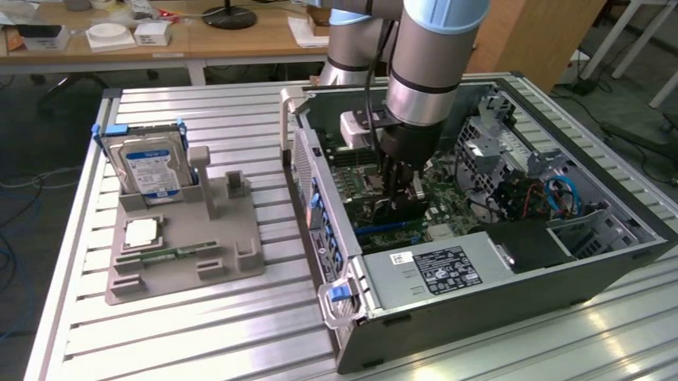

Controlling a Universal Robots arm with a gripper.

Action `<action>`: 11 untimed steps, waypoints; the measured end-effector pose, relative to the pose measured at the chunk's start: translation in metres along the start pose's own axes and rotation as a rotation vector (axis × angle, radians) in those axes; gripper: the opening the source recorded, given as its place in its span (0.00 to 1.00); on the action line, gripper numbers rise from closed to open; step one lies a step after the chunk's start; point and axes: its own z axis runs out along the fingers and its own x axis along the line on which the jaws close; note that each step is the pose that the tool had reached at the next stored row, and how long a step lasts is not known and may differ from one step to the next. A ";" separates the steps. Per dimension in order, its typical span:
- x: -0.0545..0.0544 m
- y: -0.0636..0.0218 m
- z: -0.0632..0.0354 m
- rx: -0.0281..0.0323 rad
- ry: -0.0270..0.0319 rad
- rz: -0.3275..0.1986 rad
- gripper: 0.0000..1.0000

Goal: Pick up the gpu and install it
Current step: 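Insert the gpu into the slot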

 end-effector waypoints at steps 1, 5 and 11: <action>0.000 0.0000 0.0002 -0.0001 0.0002 0.000 0.26; 0.000 0.0001 0.0021 -0.0001 0.0001 0.000 0.26; 0.000 0.0002 0.0039 -0.0001 0.0003 0.000 0.26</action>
